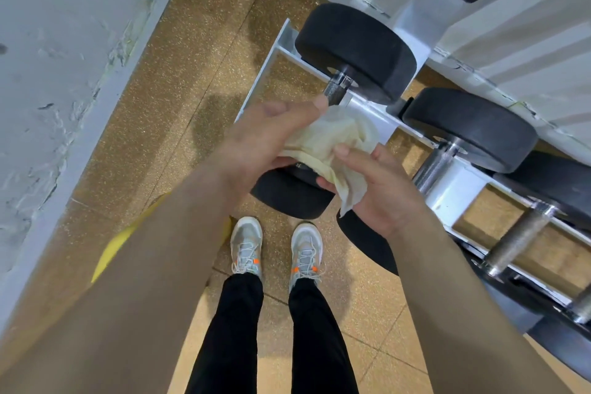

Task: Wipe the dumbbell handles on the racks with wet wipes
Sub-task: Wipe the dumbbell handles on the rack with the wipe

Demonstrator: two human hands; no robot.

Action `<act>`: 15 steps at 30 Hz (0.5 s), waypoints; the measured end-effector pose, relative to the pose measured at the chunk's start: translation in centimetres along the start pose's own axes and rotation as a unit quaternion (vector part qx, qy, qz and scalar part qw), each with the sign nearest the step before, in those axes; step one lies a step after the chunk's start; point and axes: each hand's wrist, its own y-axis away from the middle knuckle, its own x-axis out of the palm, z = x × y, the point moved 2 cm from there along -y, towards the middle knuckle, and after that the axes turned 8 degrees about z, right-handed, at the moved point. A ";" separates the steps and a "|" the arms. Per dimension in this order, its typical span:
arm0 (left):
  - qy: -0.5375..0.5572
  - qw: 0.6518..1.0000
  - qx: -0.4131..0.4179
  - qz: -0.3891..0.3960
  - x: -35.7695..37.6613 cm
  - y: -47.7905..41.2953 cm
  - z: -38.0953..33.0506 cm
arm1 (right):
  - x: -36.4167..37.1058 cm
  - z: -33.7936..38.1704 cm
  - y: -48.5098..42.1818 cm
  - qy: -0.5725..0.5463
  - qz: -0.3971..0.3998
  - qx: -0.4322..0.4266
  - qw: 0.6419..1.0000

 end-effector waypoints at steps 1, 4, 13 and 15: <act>0.003 1.000 -0.015 0.025 -0.4 0.0 -0.2 | -0.1 0.1 -0.3 0.024 -0.005 0.001 1.000; -0.030 0.999 -0.023 -0.033 -1.8 -0.6 -0.4 | -1.1 -0.1 -1.1 0.096 -0.050 -0.007 0.994; -0.263 0.945 0.048 -0.188 -3.4 -3.7 1.2 | -3.8 -2.7 -3.7 0.151 -0.242 0.004 0.958; -0.309 0.929 0.062 -0.197 -3.3 -4.3 1.5 | -3.6 -3.1 -4.1 0.103 -0.286 -0.004 0.953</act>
